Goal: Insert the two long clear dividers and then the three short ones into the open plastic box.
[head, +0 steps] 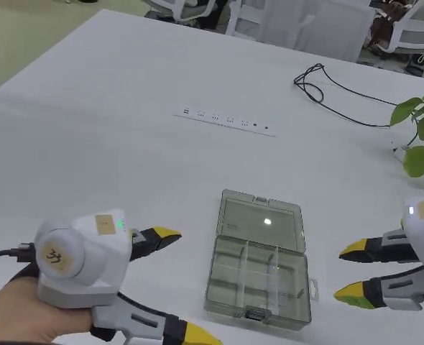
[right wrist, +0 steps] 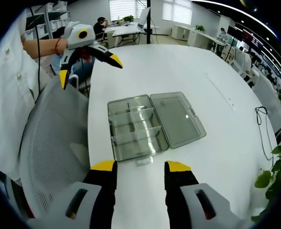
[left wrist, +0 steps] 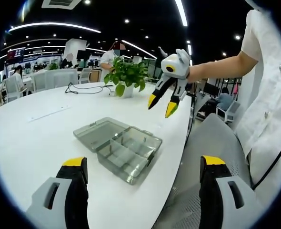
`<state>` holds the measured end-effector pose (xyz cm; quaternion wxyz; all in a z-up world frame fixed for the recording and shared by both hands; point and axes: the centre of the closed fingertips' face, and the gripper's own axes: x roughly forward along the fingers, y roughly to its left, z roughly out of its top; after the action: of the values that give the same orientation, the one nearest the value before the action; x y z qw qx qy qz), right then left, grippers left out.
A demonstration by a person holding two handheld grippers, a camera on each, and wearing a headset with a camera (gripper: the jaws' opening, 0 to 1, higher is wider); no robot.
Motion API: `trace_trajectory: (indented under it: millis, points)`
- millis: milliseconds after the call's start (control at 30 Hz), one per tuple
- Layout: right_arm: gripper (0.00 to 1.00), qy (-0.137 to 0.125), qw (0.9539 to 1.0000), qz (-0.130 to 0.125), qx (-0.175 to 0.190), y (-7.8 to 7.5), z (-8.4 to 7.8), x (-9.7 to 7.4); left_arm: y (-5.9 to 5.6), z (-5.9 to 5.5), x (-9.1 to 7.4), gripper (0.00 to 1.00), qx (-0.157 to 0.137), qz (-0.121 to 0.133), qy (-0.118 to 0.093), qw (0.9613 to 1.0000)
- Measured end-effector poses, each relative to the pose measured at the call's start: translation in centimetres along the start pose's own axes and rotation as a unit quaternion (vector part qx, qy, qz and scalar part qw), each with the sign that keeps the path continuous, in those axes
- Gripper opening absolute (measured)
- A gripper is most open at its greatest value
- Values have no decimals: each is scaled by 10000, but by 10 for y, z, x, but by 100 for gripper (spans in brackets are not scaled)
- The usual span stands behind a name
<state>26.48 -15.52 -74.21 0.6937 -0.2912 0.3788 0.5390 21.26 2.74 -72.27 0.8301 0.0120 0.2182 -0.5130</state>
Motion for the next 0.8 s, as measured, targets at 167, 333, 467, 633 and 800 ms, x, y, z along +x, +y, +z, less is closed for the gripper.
trace_trajectory:
  millis: [167, 333, 467, 633, 800]
  points:
    - [44, 212, 9998, -4, 30, -4, -25, -4, 1, 0, 1, 100, -7, -10, 16, 10000]
    - [45, 414, 9991, -30, 68, -10, -48, -7, 2, -1, 2, 100, -17, -6, 32, 10000]
    - [47, 575, 9982, -64, 136, -16, -66, -8, 3, -3, 2, 100, -38, -18, 58, 10000]
    - [49, 873, 9961, -54, 72, -22, -91, -6, 5, -6, 3, 100, -48, -24, 107, 9999]
    - [50, 1193, 9928, 45, -17, -19, -111, -4, 7, -7, 4, 100, -61, -22, 119, 9999]
